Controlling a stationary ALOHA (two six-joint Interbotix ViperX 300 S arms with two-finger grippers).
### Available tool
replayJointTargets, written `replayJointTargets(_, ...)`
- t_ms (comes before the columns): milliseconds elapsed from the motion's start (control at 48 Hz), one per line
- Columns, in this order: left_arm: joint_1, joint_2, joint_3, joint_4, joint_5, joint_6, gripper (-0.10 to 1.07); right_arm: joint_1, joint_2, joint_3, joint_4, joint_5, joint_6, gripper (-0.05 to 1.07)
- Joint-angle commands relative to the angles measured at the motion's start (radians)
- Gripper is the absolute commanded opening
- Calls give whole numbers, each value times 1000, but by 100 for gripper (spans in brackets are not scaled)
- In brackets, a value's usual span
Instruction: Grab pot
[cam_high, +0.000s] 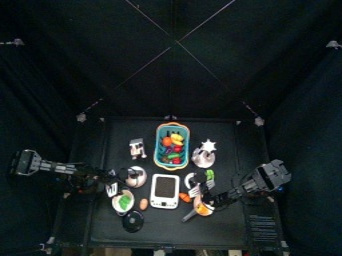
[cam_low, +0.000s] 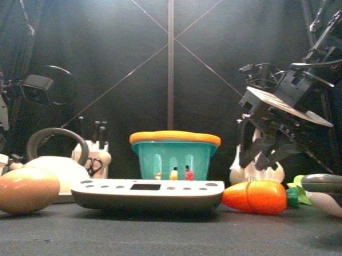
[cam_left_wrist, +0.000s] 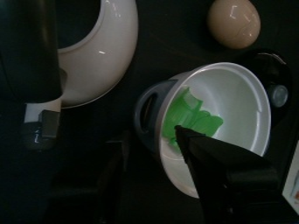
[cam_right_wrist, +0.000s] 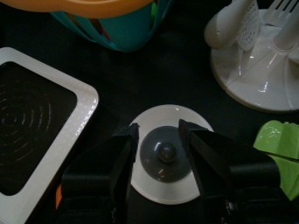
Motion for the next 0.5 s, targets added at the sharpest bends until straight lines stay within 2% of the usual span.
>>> replayJointTargets(0, 0, 3, -15, -14, -3, -2, 76, -5, -14, -17, -5, 2, 0, 79)
replayJointTargets(250, 0, 3, -17, -17, 0, -2, 61, -5, -12, -14, -5, 2, 0, 79)
replayJointTargets(479, 2, 2, -29, -6, 25, -2, 56, -5, -14, -14, -5, 3, 0, 79)
